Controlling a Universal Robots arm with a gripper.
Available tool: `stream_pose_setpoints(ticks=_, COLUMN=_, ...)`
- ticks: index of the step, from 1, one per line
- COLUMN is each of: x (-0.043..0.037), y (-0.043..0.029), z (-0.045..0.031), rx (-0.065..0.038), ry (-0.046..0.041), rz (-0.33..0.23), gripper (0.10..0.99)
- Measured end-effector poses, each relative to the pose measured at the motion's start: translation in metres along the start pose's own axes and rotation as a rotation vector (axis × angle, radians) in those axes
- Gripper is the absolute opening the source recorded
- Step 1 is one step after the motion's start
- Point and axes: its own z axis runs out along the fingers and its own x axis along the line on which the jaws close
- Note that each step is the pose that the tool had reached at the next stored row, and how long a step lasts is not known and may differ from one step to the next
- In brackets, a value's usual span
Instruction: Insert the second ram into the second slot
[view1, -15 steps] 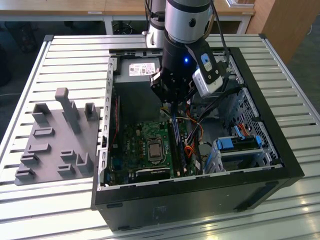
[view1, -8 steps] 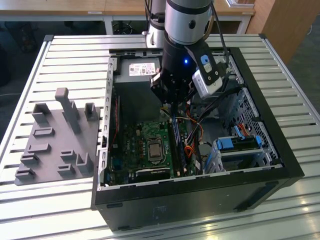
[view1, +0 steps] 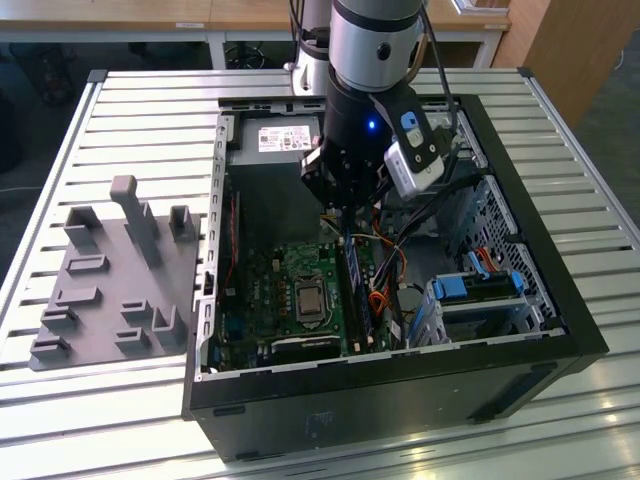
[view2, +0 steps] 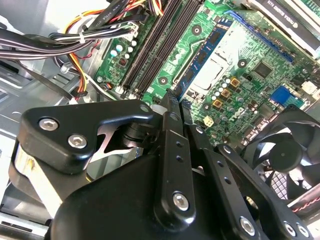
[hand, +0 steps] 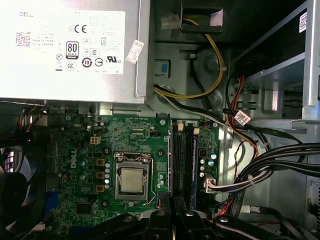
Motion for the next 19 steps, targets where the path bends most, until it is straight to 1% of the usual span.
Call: stream_pose_setpoints(ticks=19, x=0.0, y=0.0, z=0.0076, rx=0.0, ry=0.0001, rz=0.0, gripper=0.137)
